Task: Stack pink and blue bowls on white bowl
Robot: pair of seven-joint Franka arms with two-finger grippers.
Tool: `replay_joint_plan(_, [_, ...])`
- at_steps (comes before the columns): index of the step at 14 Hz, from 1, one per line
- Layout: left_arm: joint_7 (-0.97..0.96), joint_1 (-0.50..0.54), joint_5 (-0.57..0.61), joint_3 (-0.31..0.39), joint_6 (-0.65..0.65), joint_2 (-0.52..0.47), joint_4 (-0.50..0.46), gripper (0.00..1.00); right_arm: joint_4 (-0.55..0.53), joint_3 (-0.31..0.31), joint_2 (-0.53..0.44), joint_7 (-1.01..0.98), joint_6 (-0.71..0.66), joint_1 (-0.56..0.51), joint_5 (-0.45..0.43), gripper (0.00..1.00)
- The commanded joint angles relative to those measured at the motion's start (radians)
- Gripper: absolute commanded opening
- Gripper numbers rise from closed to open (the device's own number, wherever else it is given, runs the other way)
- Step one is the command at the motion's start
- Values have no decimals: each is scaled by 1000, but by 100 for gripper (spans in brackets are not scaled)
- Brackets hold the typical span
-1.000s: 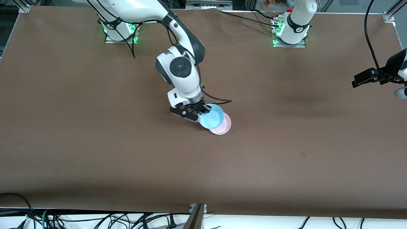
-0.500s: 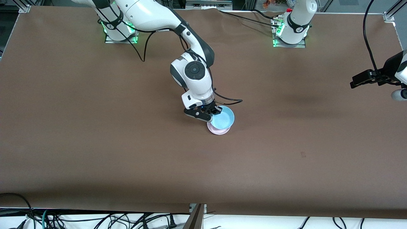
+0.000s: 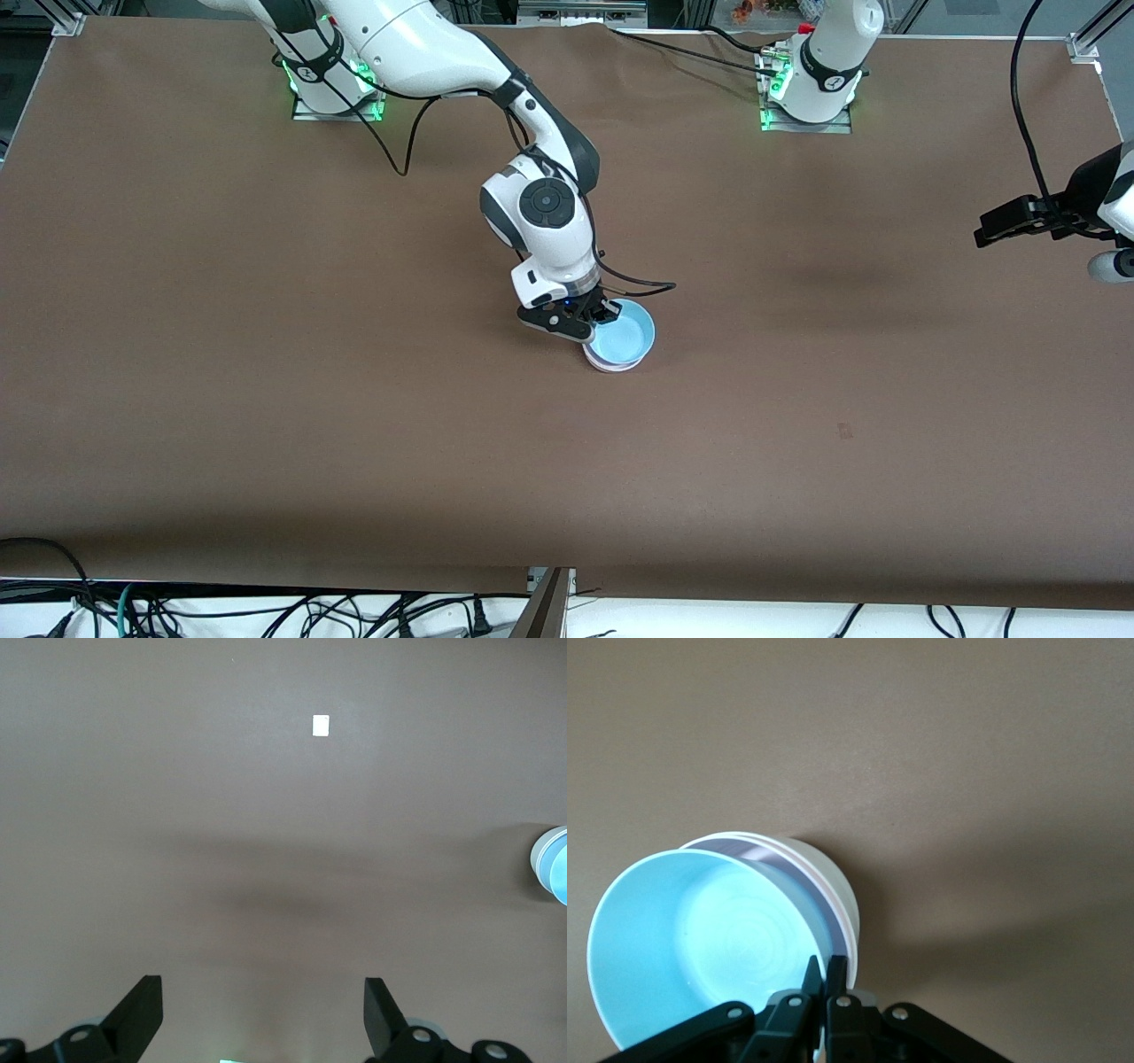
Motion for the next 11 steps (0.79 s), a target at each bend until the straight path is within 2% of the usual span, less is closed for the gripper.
replay_joint_plan(1, [23,5,7,-1,-2,1,7,100,33,-12,24,20,6,12,-16,0])
replay_joint_plan(2, [23,5,7,-1,-2,3,7,100,33,-14,25,17,6,11,-16,0])
replay_joint_plan(3, [22,5,7,-1,-2,3,7,100,33,-14,25,9,6,5,-16,8])
replay_joint_plan(7, [23,5,7,-1,-2,3,7,100,34,-26,16,-6,5,-3,-14,52])
replay_joint_plan(8, [23,5,7,-1,-2,3,7,100,34,-29,10,-6,0,-6,-14,58])
replay_joint_plan(11, [22,5,7,-1,-2,3,7,100,45,-38,-42,-28,-73,-40,-11,60])
